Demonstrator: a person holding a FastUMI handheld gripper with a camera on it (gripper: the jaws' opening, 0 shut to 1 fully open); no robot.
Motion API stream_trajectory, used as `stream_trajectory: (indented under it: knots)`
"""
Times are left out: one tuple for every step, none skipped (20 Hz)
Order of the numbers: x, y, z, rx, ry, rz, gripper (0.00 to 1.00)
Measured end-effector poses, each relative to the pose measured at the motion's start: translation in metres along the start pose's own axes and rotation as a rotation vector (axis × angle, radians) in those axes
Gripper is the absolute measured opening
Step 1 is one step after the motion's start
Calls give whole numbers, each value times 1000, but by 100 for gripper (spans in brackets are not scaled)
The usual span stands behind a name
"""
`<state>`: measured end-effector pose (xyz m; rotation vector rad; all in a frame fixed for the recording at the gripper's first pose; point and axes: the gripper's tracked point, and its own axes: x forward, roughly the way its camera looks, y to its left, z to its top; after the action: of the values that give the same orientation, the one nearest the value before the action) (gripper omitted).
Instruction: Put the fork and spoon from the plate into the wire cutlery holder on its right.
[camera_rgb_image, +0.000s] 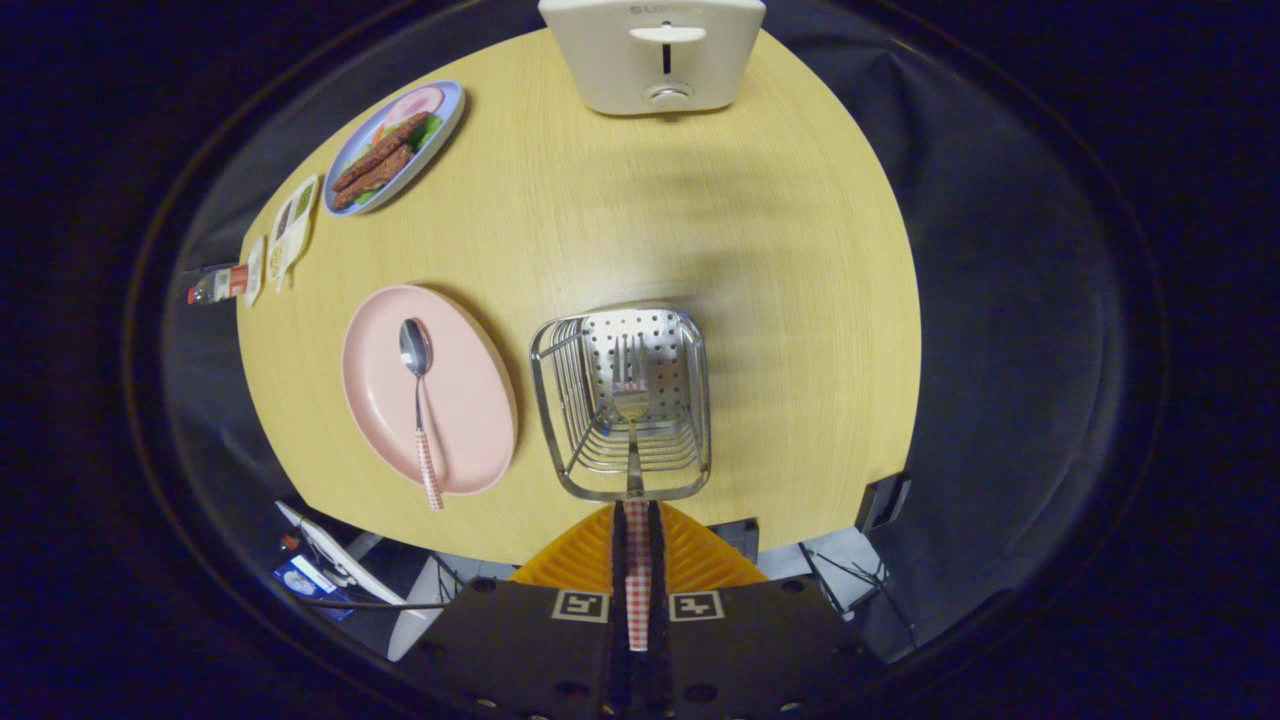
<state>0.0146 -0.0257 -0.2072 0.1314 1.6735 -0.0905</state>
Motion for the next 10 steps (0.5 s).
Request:
stream_trajectory:
  knots:
    - [0, 4, 3, 2, -4, 13, 7]
    - [-1, 5, 5, 2, -12, 19, 12]
    - [-2, 6, 8, -1, -28, 22, 17]
    - [-6, 5, 12, -7, -49, 23, 19]
    - [-9, 6, 16, -12, -84, 34, 19]
    - [-13, 7, 21, -24, -123, 39, 22]
    - [-19, 5, 26, -36, -168, 37, 29]
    - [-25, 5, 30, -49, -215, 41, 36]
    - [-33, 6, 32, -58, -263, 48, 51]
    - [-42, 9, 35, -68, -316, 54, 64]
